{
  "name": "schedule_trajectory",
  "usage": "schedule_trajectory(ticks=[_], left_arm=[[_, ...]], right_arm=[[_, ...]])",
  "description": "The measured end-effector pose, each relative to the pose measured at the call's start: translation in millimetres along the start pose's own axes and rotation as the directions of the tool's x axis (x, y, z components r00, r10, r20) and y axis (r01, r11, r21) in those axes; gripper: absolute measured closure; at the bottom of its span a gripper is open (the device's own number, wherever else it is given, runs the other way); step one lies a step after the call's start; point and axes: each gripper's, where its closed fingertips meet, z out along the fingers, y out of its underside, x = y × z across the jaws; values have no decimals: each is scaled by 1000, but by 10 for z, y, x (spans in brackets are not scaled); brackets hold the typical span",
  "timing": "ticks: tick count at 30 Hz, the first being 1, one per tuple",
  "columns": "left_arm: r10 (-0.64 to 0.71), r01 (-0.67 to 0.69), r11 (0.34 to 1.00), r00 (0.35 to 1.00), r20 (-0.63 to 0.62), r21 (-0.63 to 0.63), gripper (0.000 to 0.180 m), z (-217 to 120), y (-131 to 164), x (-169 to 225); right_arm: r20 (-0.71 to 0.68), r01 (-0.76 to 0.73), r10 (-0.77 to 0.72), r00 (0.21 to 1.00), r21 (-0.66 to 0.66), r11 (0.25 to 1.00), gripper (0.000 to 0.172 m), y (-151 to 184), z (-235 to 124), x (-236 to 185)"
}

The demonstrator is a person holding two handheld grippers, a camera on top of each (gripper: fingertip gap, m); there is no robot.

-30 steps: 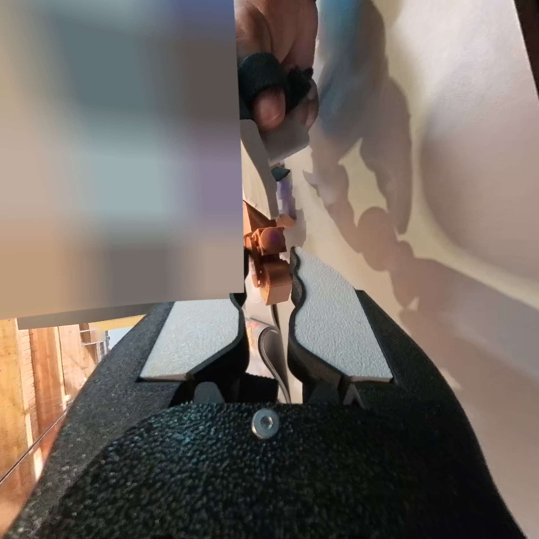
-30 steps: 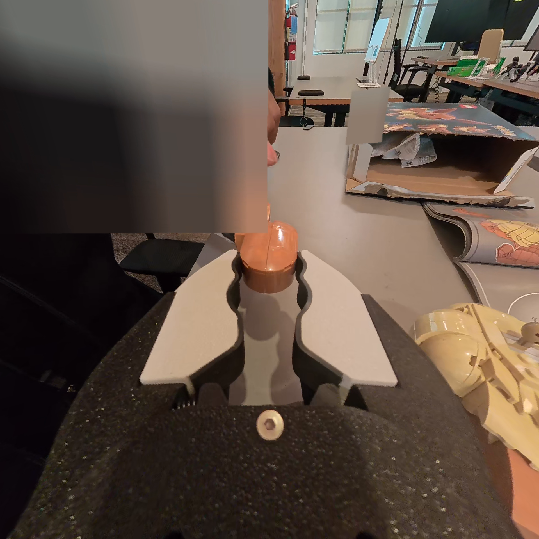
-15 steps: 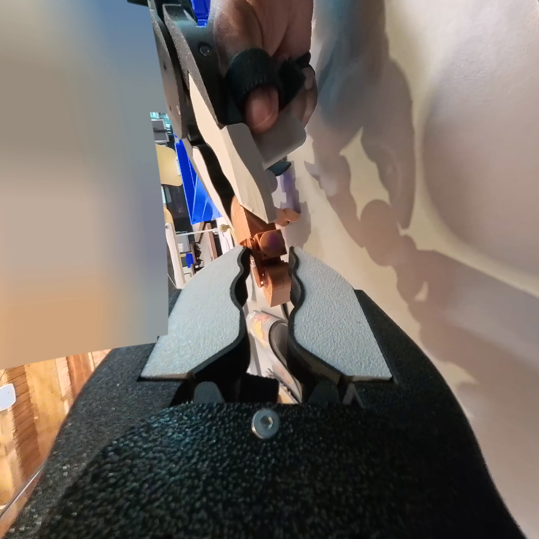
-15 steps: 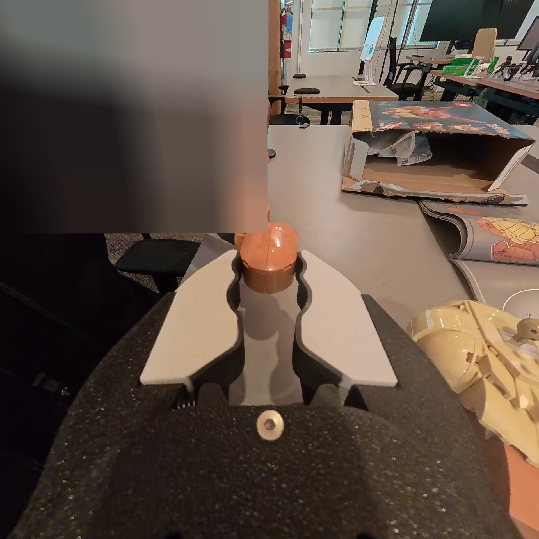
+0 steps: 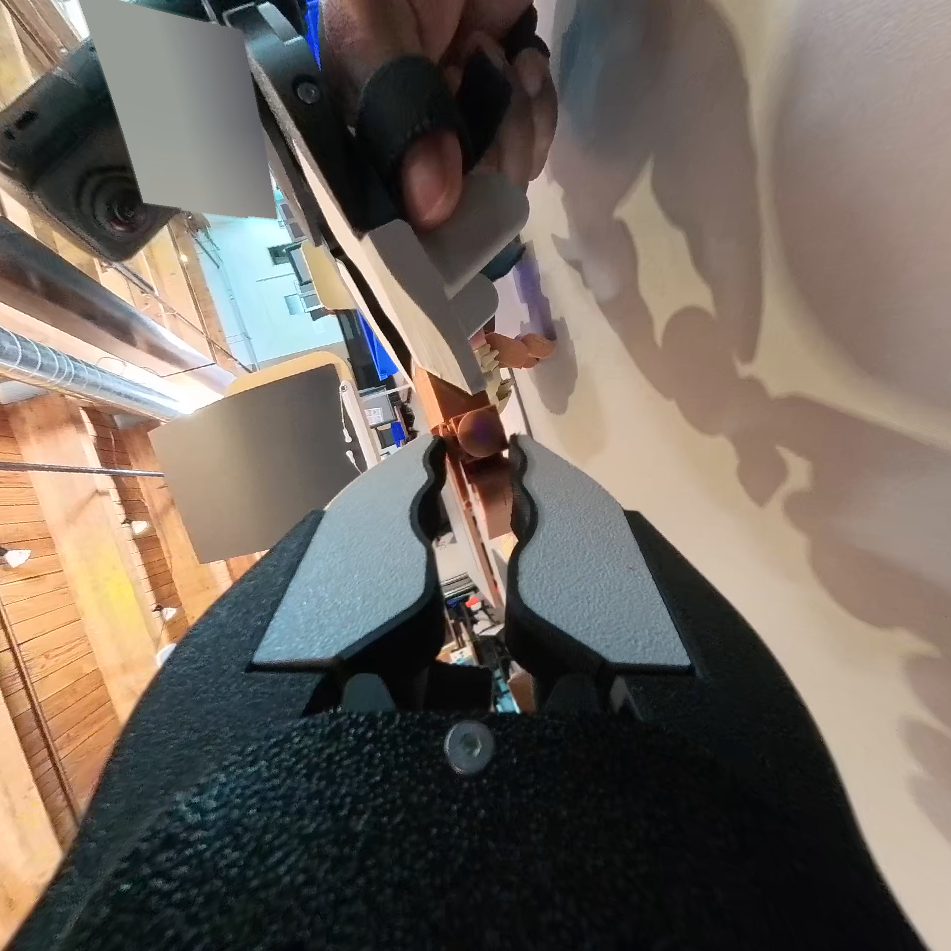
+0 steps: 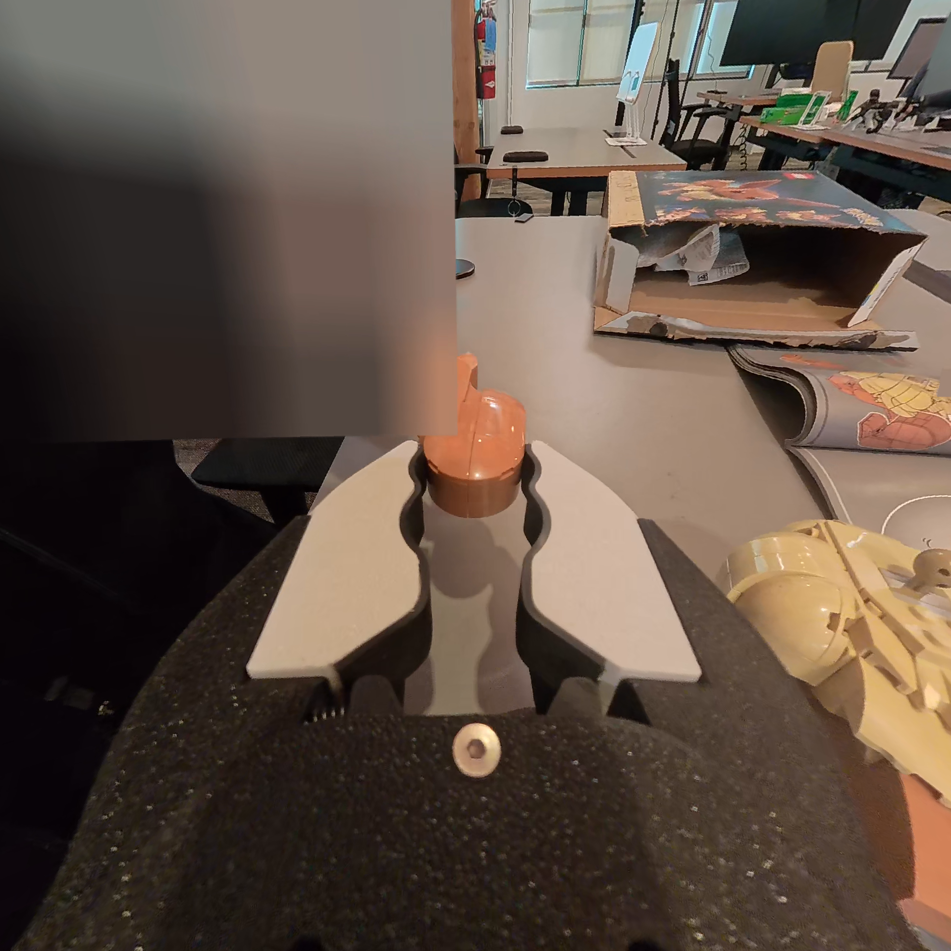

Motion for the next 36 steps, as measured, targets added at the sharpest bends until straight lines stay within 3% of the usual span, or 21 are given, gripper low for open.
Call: schedule_trajectory(ticks=[28, 34, 36], left_arm=[[-69, 69, 997, 997, -24, 29, 160, 3, 6, 30], [-206, 209, 975, 978, -40, 74, 159, 25, -9, 91], [-307, 311, 945, 950, -48, 105, 147, 12, -11, 90]], right_arm=[[18, -40, 40, 999, -16, 999, 136, 49, 19, -13], [22, -84, 85, 996, -30, 996, 136, 85, 25, -14], [31, -125, 127, 991, -47, 991, 136, 117, 34, -30]])
